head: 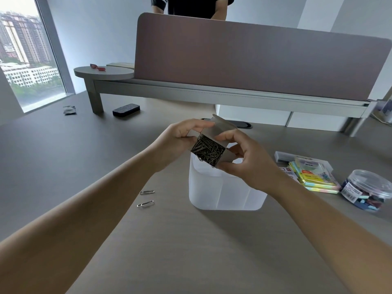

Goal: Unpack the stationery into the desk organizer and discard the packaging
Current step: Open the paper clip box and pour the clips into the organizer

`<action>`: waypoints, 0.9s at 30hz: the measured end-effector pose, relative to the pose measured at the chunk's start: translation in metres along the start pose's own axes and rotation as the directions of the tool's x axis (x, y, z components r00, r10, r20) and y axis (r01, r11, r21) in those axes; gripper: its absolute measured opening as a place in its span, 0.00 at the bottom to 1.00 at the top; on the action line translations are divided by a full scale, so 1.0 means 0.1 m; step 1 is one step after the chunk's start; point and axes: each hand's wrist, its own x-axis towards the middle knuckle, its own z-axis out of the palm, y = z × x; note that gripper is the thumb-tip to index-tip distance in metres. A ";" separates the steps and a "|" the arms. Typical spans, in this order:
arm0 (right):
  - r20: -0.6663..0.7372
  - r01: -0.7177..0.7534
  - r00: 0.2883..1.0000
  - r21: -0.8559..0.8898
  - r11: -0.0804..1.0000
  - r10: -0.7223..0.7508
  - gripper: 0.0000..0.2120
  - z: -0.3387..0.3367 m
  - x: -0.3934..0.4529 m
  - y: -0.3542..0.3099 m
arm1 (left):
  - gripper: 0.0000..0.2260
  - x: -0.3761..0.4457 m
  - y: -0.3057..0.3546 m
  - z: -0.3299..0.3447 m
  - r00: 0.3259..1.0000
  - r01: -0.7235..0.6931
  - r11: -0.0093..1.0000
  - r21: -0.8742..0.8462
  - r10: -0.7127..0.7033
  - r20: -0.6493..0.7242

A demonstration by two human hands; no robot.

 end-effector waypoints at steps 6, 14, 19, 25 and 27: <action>0.004 0.003 1.000 0.006 1.000 -0.003 0.23 0.01 0.00 -0.02 | 0.25 -0.02 -0.01 -0.01 1.000 0.000 1.000 -0.028 0.000 0.000; -0.021 0.030 0.999 -0.027 0.999 -0.030 0.23 0.00 0.02 0.01 | 0.26 0.00 0.00 0.02 1.000 -0.002 0.999 -0.041 0.002 -0.020; -0.011 0.038 0.999 -0.047 0.998 -0.039 0.23 0.01 0.01 0.01 | 0.26 -0.03 -0.02 0.02 1.000 0.003 0.995 -0.096 -0.004 -0.013; -0.011 0.032 0.999 -0.050 0.998 -0.033 0.23 0.01 0.01 -0.01 | 0.26 -0.02 -0.02 0.01 1.000 0.006 0.996 -0.094 -0.008 -0.016; -0.011 0.029 0.999 -0.056 0.998 -0.030 0.22 0.01 0.01 -0.01 | 0.26 -0.01 -0.02 0.02 1.000 0.006 0.996 -0.083 -0.007 -0.010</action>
